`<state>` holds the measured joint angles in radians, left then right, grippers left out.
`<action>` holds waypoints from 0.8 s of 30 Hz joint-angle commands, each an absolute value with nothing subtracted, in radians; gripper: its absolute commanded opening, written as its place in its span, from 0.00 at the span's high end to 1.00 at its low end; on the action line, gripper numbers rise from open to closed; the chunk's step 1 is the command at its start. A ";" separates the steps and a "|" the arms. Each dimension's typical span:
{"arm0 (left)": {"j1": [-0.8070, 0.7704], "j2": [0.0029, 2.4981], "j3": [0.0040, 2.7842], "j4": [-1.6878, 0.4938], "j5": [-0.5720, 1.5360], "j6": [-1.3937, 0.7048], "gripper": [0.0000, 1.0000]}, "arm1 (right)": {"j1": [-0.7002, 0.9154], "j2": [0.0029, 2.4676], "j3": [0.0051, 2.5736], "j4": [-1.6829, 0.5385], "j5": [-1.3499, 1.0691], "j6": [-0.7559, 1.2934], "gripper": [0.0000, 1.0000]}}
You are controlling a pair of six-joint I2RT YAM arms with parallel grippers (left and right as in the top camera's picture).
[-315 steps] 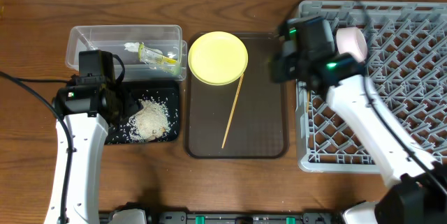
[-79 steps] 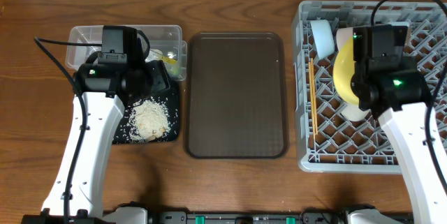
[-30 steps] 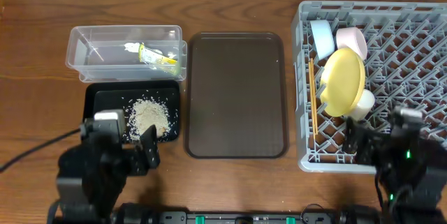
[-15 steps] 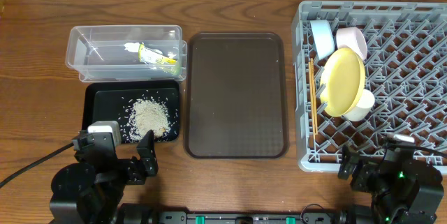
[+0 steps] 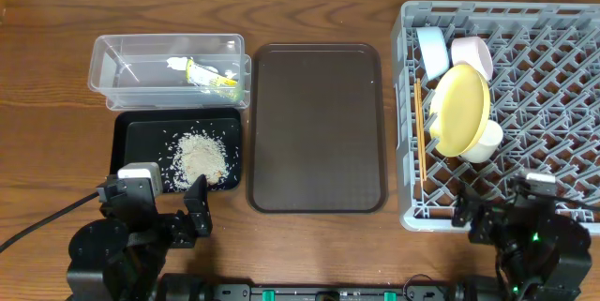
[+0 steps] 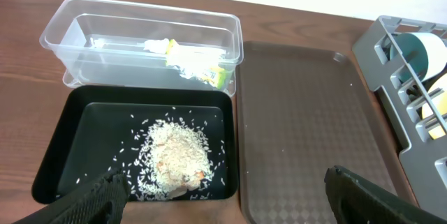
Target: Sort waste into correct bins and load items into the dishwasher rack
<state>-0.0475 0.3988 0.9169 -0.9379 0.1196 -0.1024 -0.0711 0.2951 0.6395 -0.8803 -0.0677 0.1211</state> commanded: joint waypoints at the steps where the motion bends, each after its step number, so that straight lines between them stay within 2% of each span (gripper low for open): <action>1: -0.044 0.397 0.910 -0.937 0.104 -0.093 0.07 | -0.019 0.207 0.517 -0.731 -0.069 0.103 0.01; 4: -0.044 0.397 0.910 -0.937 0.104 -0.094 0.07 | -0.014 0.111 0.370 -0.516 -0.111 0.103 0.01; 11: -0.044 0.397 0.910 -0.937 0.104 -0.094 0.07 | 0.011 0.006 0.178 -0.232 -0.112 0.079 0.01; 15: -0.044 0.397 0.910 -0.937 0.104 -0.094 0.07 | 0.020 0.005 0.117 -0.149 -0.103 0.007 0.01; 24: -0.044 0.397 0.910 -0.937 0.104 -0.093 0.07 | 0.020 0.009 0.024 -0.107 -0.086 -0.001 0.01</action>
<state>-0.0475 0.3988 0.9146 -0.9375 0.1196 -0.1024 0.0051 0.0151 0.0296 -0.1089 -0.0967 0.0235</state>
